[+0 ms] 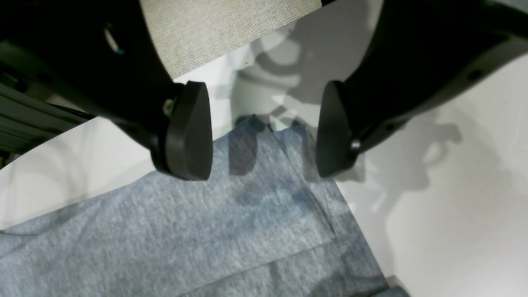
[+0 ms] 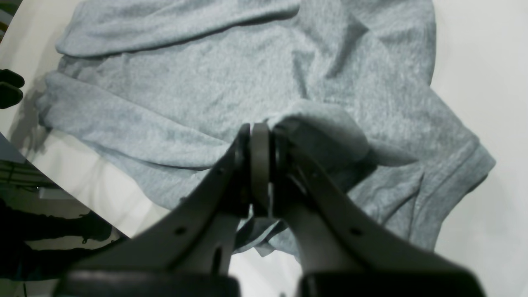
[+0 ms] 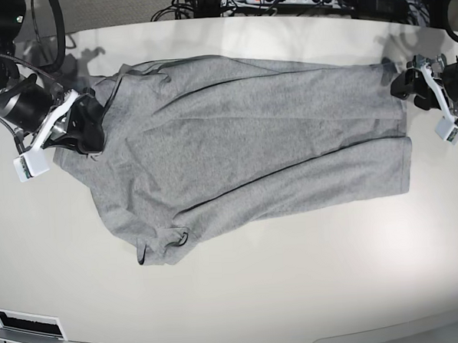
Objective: Layout the t-shirt on the table in an organized manner, then fold the t-shirt properly
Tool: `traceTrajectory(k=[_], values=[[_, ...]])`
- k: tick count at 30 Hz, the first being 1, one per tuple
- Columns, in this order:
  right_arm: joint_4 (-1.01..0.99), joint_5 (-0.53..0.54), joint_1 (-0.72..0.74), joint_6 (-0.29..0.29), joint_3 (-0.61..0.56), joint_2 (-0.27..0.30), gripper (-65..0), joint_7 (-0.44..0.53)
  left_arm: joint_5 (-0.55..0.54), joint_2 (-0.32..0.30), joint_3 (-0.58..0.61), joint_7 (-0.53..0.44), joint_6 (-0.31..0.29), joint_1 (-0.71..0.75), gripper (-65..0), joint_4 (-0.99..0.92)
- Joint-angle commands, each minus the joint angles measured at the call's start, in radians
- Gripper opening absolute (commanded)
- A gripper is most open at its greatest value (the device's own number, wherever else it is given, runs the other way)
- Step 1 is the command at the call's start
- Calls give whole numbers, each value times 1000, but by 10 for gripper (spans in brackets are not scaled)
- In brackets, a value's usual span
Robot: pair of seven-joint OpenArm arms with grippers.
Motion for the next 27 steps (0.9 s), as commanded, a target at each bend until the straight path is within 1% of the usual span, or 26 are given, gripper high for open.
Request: traceTrajectory(k=[1,4,7,11,15,18,24,25,27], values=[[18,22,15,6,5,10,-650,24,-10,-26,-13,-10,-3,-6,-247,11],[16,-2,32,6,5,9,-650,31,-10,-26,-13,-9,-3,-6,-247,11],[-7,-61,45,4,5,9,-650,76,-10,-26,-13,-3,-3,-6,-247,11],[-69,-116,48,-33,5,8,-650,154,-10,-26,-13,17,-3,-6,-247,11],[-138,-203,76,-59,5,-24,-650,163,-10,-26,-13,19,-3,-6,-247,11],[-188,-258,100,-96,5,-47,-650,163,-9,-27,-13,20,-3,-6,-247,11],[-213,-279,139,-163,5,-56,-650,163,-10,-40,-14,24,-3,-6,-247,11],[-213,-296,147,-182,5,-57,-650,163,-10,-43,-14,24,-3,-6,-247,11],[-213,-343,165,-245,5,-56,-650,163,-10,-45,-14,24,-3,-6,-247,11]])
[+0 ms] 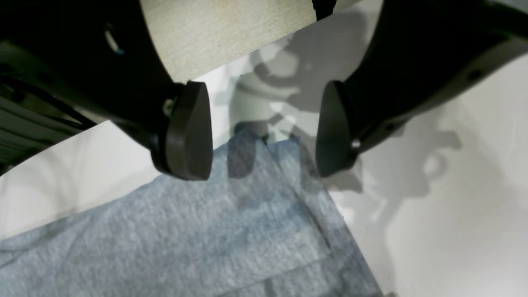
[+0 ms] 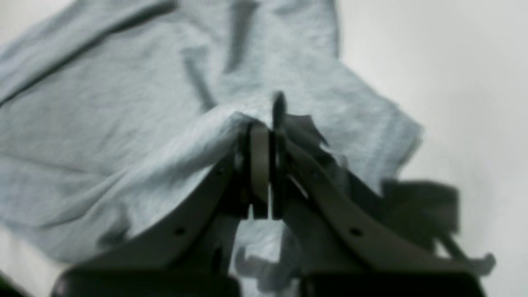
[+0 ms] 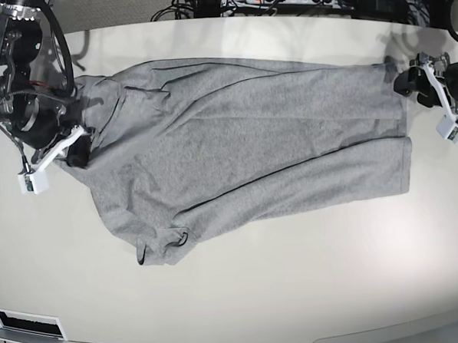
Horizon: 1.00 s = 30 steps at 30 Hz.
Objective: Layout the t-shirt on the table in an organized manner, then fold the t-shirt properly
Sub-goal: 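Pull the shirt collar edge with the right gripper to smooth it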
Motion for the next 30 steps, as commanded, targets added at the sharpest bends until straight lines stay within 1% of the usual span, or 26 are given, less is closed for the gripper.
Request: traceTrajectory(k=[1,2,8,10,11,14,15,16,17,19,20,21,22,23,24,25,27,28,30], values=[[16,-8,20,-21,4,12,-650,23,-9,-28,-13,-13,-3,-6,-247,11],[15,-29,25,-39,4,12,-650,24,-9,-27,-13,-14,-3,-6,-247,11],[15,-49,27,-47,4,13,-650,27,-9,-28,-13,-15,-3,-7,-247,11],[14,-71,28,-69,4,13,-650,39,-9,-28,-13,-14,-3,-9,-247,11],[14,-76,27,-96,4,14,-604,42,-8,-28,-13,-14,-3,-9,-247,11],[15,-86,28,-192,4,23,-370,41,-8,-28,-13,-14,-3,-9,-247,11],[15,-87,28,-215,4,26,-317,41,-8,-28,-13,-14,-3,-9,-247,11],[15,-86,28,-231,4,29,-298,41,-8,-29,-13,-14,-3,-9,-247,11],[15,-85,28,-246,4,32,-298,41,-8,-29,-13,-14,-3,-9,-247,11],[15,-85,28,-255,6,35,-299,38,-8,-29,-13,-14,-3,-9,-247,11],[17,-85,28,-243,6,36,-301,37,-8,-29,-13,-14,-3,-9,-247,11],[23,-85,27,-190,6,38,-313,37,-8,-29,-13,-14,-3,-9,-247,11],[36,-77,27,-106,6,38,-328,30,-7,-29,-13,-14,-3,-9,-247,11],[53,-46,26,-25,6,44,-343,10,-5,-29,-13,-14,-3,-9,-247,11],[75,19,21,47,6,53,-353,-21,0,-31,-13,-14,-6,-9,-247,11],[100,95,17,118,6,64,-353,-58,11,-31,-13,-13,-23,-9,-247,11],[160,230,-5,246,6,92,-353,-140,41,-34,-13,-8,-85,-8,-247,11],[192,284,-23,260,6,108,-353,-176,48,-34,-13,3,-117,-9,-247,11],[253,362,-70,260,6,142,-353,-224,45,-37,-13,26,-194,-9,-247,11]])
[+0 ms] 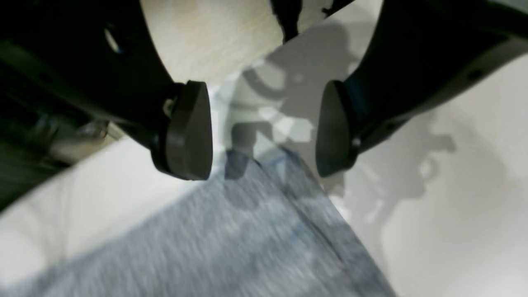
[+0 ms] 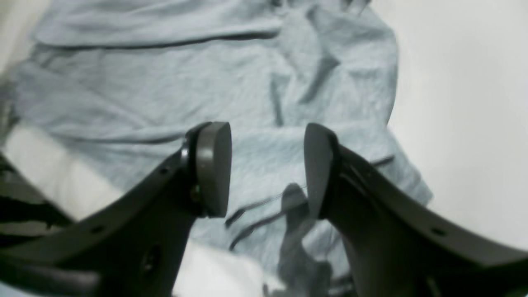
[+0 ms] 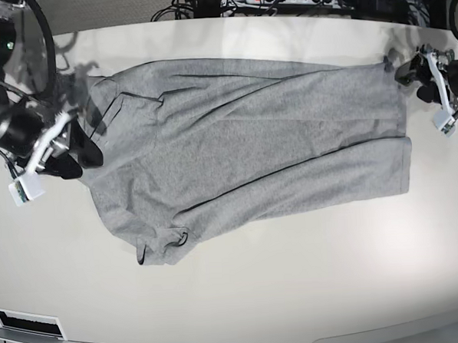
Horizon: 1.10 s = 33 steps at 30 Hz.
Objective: Layout the t-shirt on the table in an organized manner, then fold the t-shirt properly
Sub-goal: 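Pull the shirt collar edge with the right gripper to smooth it, then release the shirt and raise both grippers above the collar edge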
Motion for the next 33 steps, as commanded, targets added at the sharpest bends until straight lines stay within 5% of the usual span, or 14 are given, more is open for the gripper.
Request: traceTrajectory(k=[1,13,24,27,31,33], values=[[41,30,-24,3,5,31,-353,4,-18,-27,-13,0,-44,-8,-248,11],[103,-90,-243,3,-16,142,-353,21,61,-68,-12,-26,-51,-5,-249,115],[103,-691,-274,-6,-398,322,-353,300,337,-183,140,-201,-51,14,-249,196],[95,-799,-274,-68,-468,348,-353,373,401,-210,206,-247,-51,14,-249,196],[70,-903,-271,-74,-534,354,-353,444,518,-215,289,-302,-51,14,-249,196],[40,-943,-270,-131,-547,354,-353,480,572,-215,324,-326,-51,14,-249,196]])
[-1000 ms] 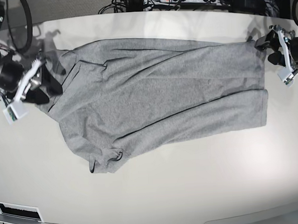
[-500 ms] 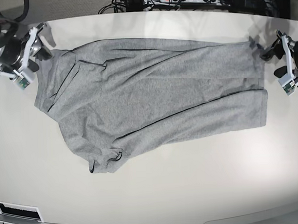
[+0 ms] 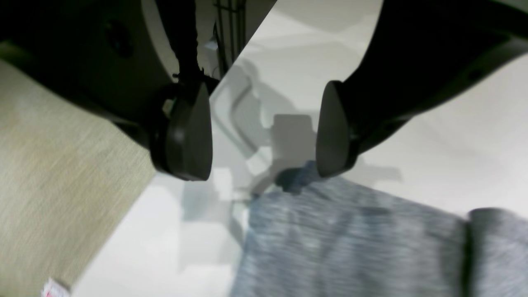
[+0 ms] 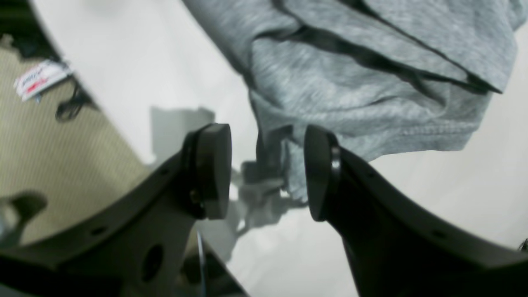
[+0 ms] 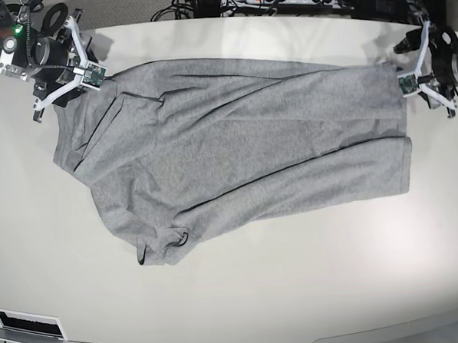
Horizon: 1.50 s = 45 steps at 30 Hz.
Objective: Layout the t-shirt on the table in an organized manner, then fold the t-shirt properly
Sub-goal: 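Release the shirt and raise both grippers above the collar edge, then grasp the collar edge corners of the grey shirt with both grippers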
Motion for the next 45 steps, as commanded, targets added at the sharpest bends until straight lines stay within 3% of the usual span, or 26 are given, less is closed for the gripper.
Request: traceTrajectory(k=[1,8,16,19,25,27,31,37,40,45], values=[[-8,-17,3,-32,8,15,-353,26,9,-27,5,-17,-4,-9,-249,9],[-86,-28,26,-76,7,14,-353,96,13,-27,21,-29,-4,-11,-249,9],[-243,-24,71,-77,6,9,-352,159,9,-27,21,-33,-4,-11,-249,10],[-297,5,106,-39,6,0,-352,167,9,-27,21,-33,-4,-11,-249,10],[-345,5,153,-22,6,-34,-355,166,9,-27,21,-33,-4,-11,-249,10],[-355,3,155,0,6,-38,-420,166,9,-27,21,-33,-4,-11,-249,10],[-366,6,154,17,2,-38,-650,146,10,-27,21,-33,-4,-11,-249,10],[-365,5,155,-24,3,-38,-650,129,61,-28,21,-33,-4,-12,-255,10],[-365,5,155,-24,3,-38,-650,129,82,-28,21,-34,-4,-11,-315,10],[-365,56,155,-24,3,-38,-650,128,147,-27,22,-116,-4,-11,-318,0]])
